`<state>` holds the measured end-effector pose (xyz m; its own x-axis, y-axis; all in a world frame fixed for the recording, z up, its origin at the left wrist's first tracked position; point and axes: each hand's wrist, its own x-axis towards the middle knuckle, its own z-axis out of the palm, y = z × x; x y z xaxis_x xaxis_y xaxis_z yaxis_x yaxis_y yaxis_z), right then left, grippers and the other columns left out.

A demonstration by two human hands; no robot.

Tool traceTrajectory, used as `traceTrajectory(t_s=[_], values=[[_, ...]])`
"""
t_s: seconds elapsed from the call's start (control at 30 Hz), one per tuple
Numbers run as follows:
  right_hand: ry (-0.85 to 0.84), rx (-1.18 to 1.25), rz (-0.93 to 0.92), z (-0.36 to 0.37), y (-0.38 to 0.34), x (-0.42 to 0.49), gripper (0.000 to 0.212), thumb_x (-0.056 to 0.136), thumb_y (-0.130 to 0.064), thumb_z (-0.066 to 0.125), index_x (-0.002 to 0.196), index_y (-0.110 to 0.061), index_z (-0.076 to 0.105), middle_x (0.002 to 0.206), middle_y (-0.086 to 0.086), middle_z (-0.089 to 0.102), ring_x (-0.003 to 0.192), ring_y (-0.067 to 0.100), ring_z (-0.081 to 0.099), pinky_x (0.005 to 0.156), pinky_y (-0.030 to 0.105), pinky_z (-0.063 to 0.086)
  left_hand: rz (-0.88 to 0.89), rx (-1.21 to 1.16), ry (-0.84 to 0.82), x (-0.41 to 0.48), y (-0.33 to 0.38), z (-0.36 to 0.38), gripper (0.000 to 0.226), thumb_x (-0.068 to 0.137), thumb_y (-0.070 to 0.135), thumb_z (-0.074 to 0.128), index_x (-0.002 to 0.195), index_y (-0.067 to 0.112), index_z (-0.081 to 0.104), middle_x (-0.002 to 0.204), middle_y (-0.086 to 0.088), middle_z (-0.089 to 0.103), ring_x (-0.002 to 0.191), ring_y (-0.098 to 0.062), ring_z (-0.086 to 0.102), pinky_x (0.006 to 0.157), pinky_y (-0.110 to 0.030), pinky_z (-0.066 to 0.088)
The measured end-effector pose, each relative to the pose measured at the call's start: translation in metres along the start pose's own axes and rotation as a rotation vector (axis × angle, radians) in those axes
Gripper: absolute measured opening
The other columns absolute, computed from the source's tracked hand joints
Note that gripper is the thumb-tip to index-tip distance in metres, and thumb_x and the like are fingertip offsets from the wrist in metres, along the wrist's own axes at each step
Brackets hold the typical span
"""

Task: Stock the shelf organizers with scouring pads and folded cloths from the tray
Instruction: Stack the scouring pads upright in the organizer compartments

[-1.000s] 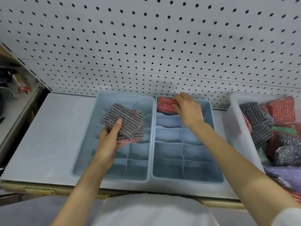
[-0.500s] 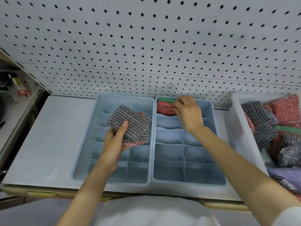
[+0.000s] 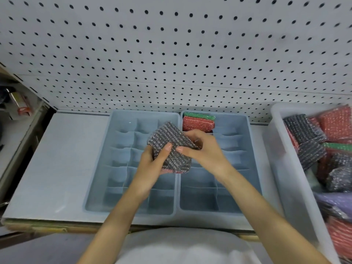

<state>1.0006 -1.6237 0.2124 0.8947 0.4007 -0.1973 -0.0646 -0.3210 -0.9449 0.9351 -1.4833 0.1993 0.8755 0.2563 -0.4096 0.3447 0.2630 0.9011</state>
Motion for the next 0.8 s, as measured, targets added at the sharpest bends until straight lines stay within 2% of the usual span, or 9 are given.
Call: traceTrajectory(t_s=[0.13, 0.2, 0.23, 0.3, 0.33, 0.43, 0.53, 0.67, 0.8], values=[[0.080, 0.278, 0.176, -0.009, 0.007, 0.001, 0.009, 0.087, -0.009, 0.064, 0.092, -0.014, 0.058, 0.095, 0.005, 0.063, 0.087, 0.017, 0.059, 0.081, 0.035, 0.052, 0.002, 0.014, -0.068, -0.002, -0.002, -0.005, 0.027, 0.085, 0.027, 0.057, 0.110, 0.019, 0.054, 0.108, -0.002, 0.068, 0.092, -0.011, 0.069, 0.066, -0.025, 0.057], [0.220, 0.440, 0.241, -0.022, 0.011, 0.008, 0.007, 0.089, -0.008, 0.061, 0.093, -0.012, 0.057, 0.096, 0.007, 0.063, 0.088, 0.021, 0.060, 0.088, 0.044, 0.052, -0.017, -0.018, -0.037, 0.000, -0.004, -0.008, 0.023, 0.088, 0.021, 0.058, 0.110, 0.019, 0.056, 0.106, -0.002, 0.070, 0.093, -0.014, 0.070, 0.067, -0.026, 0.057], [0.313, 0.415, 0.234, -0.031, 0.014, 0.012, 0.007, 0.090, -0.008, 0.060, 0.092, -0.014, 0.056, 0.095, 0.006, 0.063, 0.087, 0.021, 0.060, 0.090, 0.046, 0.051, -0.025, -0.029, -0.008, 0.001, -0.005, -0.009, 0.022, 0.089, 0.019, 0.059, 0.111, 0.019, 0.057, 0.106, -0.001, 0.071, 0.094, -0.014, 0.070, 0.069, -0.028, 0.058], [0.467, 0.134, 0.132, -0.052, 0.025, 0.025, 0.008, 0.091, -0.011, 0.060, 0.096, -0.016, 0.056, 0.094, -0.001, 0.062, 0.088, 0.018, 0.059, 0.089, 0.043, 0.051, -0.034, -0.034, 0.054, 0.003, -0.006, -0.013, 0.022, 0.091, 0.017, 0.059, 0.112, 0.019, 0.057, 0.106, 0.000, 0.070, 0.094, -0.015, 0.070, 0.074, -0.033, 0.059], [0.490, -0.045, 0.056, -0.060, 0.029, 0.029, 0.011, 0.090, -0.013, 0.061, 0.099, -0.016, 0.057, 0.094, -0.004, 0.062, 0.088, 0.017, 0.060, 0.086, 0.042, 0.052, -0.042, -0.035, 0.077, 0.004, -0.006, -0.015, 0.022, 0.091, 0.018, 0.059, 0.113, 0.019, 0.057, 0.108, -0.001, 0.070, 0.095, -0.016, 0.069, 0.077, -0.036, 0.059], [0.436, -0.542, -0.162, -0.068, 0.046, 0.035, 0.017, 0.085, -0.013, 0.068, 0.102, -0.013, 0.064, 0.094, -0.001, 0.067, 0.087, 0.022, 0.063, 0.074, 0.037, 0.053, -0.053, -0.035, 0.112, 0.007, -0.008, -0.019, 0.019, 0.091, 0.019, 0.059, 0.110, 0.020, 0.058, 0.107, -0.001, 0.070, 0.094, -0.016, 0.070, 0.078, -0.036, 0.059], [0.450, -0.919, -0.431, -0.059, 0.058, 0.039, 0.019, 0.074, -0.007, 0.077, 0.091, -0.012, 0.070, 0.083, 0.004, 0.069, 0.078, 0.029, 0.062, 0.065, 0.033, 0.052, -0.049, -0.039, 0.115, 0.008, -0.007, -0.020, 0.019, 0.091, 0.019, 0.059, 0.110, 0.020, 0.059, 0.105, 0.000, 0.070, 0.094, -0.016, 0.070, 0.076, -0.035, 0.059], [0.538, -1.031, -0.574, -0.047, 0.066, 0.053, 0.025, 0.067, 0.004, 0.078, 0.086, -0.011, 0.073, 0.078, 0.004, 0.066, 0.072, 0.028, 0.056, 0.058, 0.028, 0.047, -0.063, -0.036, 0.128, 0.008, -0.008, -0.022, 0.021, 0.091, 0.019, 0.060, 0.112, 0.020, 0.059, 0.107, 0.000, 0.070, 0.095, -0.016, 0.070, 0.081, -0.040, 0.057], [0.494, -0.970, -0.531, -0.039, 0.067, 0.061, 0.026, 0.068, 0.005, 0.077, 0.088, -0.011, 0.072, 0.082, 0.007, 0.061, 0.083, 0.019, 0.042, 0.044, 0.022, 0.036, -0.083, -0.008, 0.137, 0.005, -0.009, -0.028, 0.030, 0.091, 0.021, 0.060, 0.120, 0.017, 0.057, 0.112, -0.002, 0.069, 0.098, -0.018, 0.069, 0.085, -0.042, 0.056]])
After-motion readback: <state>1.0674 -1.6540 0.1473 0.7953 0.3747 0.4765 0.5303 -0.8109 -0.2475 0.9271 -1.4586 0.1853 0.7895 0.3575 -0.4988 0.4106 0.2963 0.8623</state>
